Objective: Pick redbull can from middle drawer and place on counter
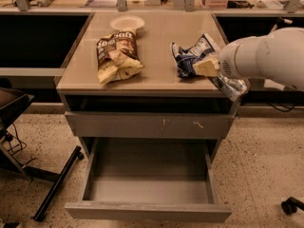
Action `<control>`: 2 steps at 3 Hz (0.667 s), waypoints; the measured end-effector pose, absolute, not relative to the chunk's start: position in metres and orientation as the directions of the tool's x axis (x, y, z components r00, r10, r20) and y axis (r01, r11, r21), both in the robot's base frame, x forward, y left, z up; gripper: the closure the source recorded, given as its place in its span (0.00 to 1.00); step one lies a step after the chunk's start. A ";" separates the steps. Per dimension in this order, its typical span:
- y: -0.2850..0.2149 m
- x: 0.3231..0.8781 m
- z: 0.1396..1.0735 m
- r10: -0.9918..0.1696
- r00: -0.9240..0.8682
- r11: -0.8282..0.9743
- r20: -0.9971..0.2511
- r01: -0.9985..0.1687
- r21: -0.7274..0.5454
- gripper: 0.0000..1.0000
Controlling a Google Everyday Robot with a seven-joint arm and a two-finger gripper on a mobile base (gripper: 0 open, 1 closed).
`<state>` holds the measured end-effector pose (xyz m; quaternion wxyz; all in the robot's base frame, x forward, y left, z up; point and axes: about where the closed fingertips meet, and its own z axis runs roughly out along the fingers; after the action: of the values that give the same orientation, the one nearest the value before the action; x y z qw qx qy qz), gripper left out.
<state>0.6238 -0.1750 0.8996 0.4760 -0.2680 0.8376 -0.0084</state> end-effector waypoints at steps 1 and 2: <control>-0.180 0.653 0.902 -0.444 -0.385 0.865 -0.809 -0.419 -0.275 1.00; -0.181 0.712 0.917 -0.460 -0.345 0.861 -0.818 -0.398 -0.316 1.00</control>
Offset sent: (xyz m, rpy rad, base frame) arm 0.1944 -0.0143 0.0833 -0.0246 -0.2208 -0.0297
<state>0.7116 -0.1810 0.9174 0.5086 -0.2619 0.8196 -0.0305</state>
